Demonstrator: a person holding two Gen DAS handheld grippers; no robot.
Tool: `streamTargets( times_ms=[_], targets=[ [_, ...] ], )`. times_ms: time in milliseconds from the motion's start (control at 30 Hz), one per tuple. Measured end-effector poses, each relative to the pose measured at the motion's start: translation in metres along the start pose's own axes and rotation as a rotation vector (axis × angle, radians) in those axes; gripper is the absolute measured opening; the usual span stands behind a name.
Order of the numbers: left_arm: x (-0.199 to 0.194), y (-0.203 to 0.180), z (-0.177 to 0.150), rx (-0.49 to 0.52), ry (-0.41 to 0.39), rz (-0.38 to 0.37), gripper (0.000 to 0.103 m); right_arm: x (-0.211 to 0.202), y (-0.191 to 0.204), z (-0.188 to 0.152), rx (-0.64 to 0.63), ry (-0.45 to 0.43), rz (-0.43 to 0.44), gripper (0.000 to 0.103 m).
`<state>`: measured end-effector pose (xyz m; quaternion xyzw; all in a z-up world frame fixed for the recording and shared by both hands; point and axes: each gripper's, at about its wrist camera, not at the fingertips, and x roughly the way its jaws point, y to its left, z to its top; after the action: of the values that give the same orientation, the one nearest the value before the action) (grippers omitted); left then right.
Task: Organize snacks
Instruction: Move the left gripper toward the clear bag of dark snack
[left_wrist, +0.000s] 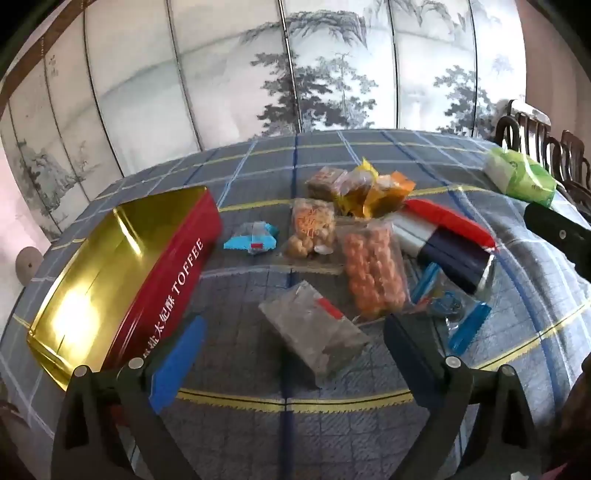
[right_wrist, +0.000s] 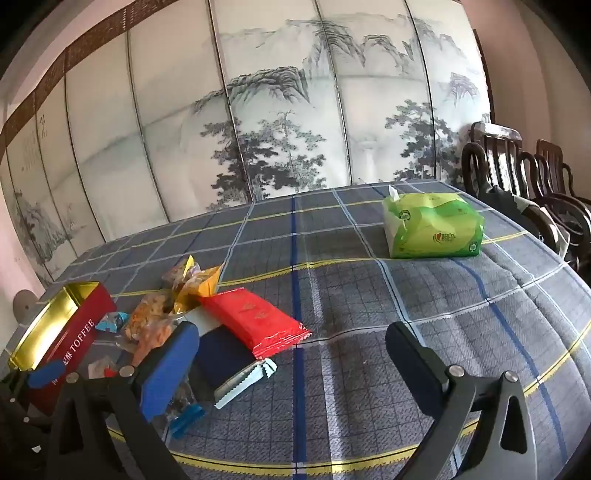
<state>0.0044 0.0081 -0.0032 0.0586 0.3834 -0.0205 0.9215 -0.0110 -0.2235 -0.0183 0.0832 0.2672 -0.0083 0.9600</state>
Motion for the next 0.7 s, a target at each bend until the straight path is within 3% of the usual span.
streamTargets(
  times_ms=[100, 333, 500, 700],
  targets=[
    [-0.002, -0.003, -0.003, 0.009, -0.005, 0.019, 0.096, 0.005, 0.003, 0.001, 0.007, 0.045, 0.029, 0.103],
    [-0.002, -0.013, -0.004, 0.057, 0.007, 0.043, 0.096, 0.002, -0.017, 0.003, -0.017, 0.011, -0.030, 0.103],
    [-0.001, -0.013, -0.003, 0.057, 0.019, 0.032, 0.096, 0.001, -0.035, 0.005, 0.058, 0.013, -0.002, 0.103],
    [0.001, -0.013, -0.005, 0.058, 0.050, 0.024, 0.096, -0.002, -0.024, 0.006, 0.007, -0.007, 0.006, 0.103]
  ],
)
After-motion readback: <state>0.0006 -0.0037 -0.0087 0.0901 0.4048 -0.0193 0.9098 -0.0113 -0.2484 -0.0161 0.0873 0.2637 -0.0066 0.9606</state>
